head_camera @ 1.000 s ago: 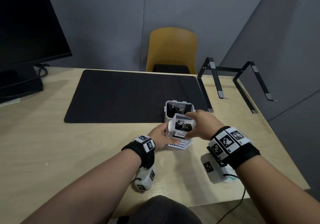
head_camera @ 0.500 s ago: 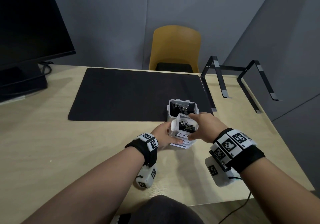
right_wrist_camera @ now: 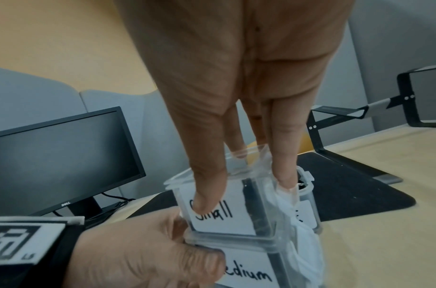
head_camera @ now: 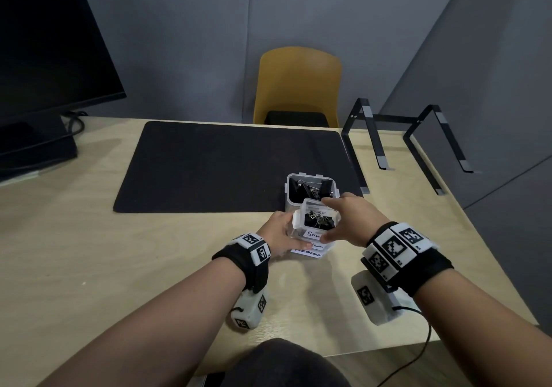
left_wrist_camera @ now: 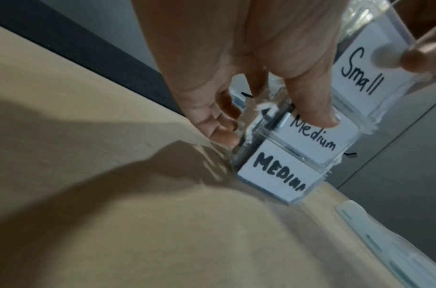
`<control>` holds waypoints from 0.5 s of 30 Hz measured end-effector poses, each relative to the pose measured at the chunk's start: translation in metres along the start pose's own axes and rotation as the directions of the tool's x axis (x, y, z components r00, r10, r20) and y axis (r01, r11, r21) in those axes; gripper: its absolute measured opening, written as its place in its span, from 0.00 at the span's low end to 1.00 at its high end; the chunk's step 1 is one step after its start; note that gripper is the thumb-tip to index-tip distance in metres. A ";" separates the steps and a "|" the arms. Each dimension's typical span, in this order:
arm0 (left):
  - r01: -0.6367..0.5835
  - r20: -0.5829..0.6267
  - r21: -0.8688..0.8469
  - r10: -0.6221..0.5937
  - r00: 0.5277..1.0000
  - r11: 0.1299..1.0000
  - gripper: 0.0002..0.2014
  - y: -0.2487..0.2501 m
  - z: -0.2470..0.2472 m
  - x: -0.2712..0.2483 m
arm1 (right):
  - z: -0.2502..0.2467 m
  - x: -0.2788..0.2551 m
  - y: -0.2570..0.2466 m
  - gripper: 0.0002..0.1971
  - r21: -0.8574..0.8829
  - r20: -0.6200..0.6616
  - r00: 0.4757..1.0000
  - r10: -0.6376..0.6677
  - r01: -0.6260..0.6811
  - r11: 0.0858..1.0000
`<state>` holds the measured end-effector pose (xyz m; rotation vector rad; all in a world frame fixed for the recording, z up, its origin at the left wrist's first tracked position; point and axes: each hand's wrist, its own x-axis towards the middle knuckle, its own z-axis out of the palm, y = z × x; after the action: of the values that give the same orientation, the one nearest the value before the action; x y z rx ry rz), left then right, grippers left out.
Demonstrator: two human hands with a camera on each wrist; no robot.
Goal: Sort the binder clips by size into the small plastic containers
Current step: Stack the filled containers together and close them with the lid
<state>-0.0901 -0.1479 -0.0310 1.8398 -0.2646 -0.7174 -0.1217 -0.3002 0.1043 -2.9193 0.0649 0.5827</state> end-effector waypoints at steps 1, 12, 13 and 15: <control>0.000 -0.007 0.007 0.000 1.000 1.000 0.40 -0.009 0.002 0.009 | 0.000 0.000 0.000 0.45 0.009 -0.001 1.000 0.002 -0.002 1.000; 0.049 0.057 -0.114 -0.043 0.997 0.992 0.30 0.025 -0.021 -0.021 | 0.003 -0.001 0.003 0.44 0.038 -0.017 1.000 0.012 -0.012 0.999; 0.047 0.032 -0.144 -0.043 0.999 0.988 0.30 0.026 -0.023 -0.022 | 0.003 -0.001 0.004 0.44 0.039 -0.017 1.000 0.012 -0.011 0.999; 0.023 -0.048 -0.188 -0.032 0.998 0.982 0.27 0.026 -0.025 -0.026 | 0.003 -0.001 0.004 0.43 0.036 -0.019 1.000 0.011 -0.010 0.999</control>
<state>-0.0918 -0.1257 0.0068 1.6825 -0.1342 -0.6902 -0.1245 -0.3038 0.1011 -2.8915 0.0925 0.5501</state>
